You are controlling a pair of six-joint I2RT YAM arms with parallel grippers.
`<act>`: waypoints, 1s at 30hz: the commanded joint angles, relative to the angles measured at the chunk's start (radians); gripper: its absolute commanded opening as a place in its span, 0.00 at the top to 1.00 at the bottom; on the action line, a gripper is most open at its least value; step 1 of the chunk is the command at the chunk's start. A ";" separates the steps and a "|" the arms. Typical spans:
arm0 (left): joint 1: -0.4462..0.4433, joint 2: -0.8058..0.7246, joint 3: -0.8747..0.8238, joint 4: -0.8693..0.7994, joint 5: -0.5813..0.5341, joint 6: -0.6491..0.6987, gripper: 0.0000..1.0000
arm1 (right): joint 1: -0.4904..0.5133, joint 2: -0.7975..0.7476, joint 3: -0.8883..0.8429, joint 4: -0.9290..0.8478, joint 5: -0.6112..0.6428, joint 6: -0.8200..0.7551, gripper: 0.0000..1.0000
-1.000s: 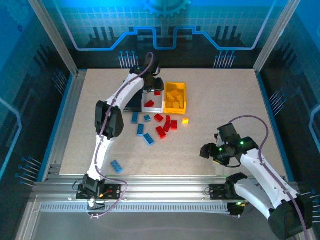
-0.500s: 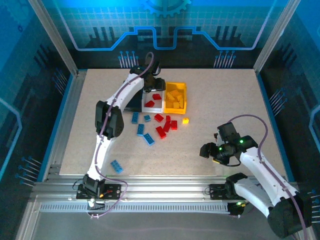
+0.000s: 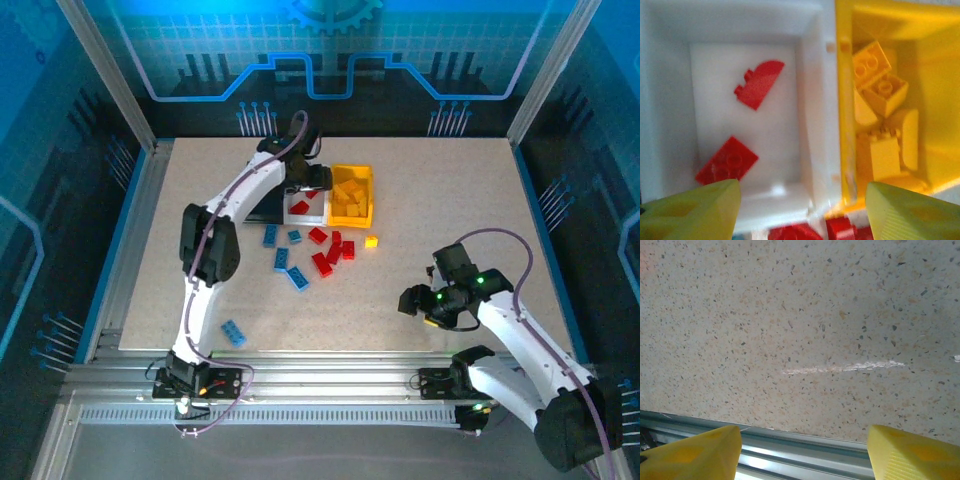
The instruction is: Sort the legos into containers by color
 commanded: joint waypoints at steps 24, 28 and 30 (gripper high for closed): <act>-0.225 -0.479 -0.750 0.126 0.093 -0.046 0.19 | 0.207 0.329 0.227 0.180 0.094 0.039 0.31; -0.229 -0.390 -0.710 0.115 0.094 -0.051 0.11 | 0.166 0.254 0.189 0.128 0.079 0.019 0.31; -0.230 -0.355 -0.695 0.108 0.083 -0.076 0.11 | 0.131 0.206 0.163 0.115 0.064 0.018 0.31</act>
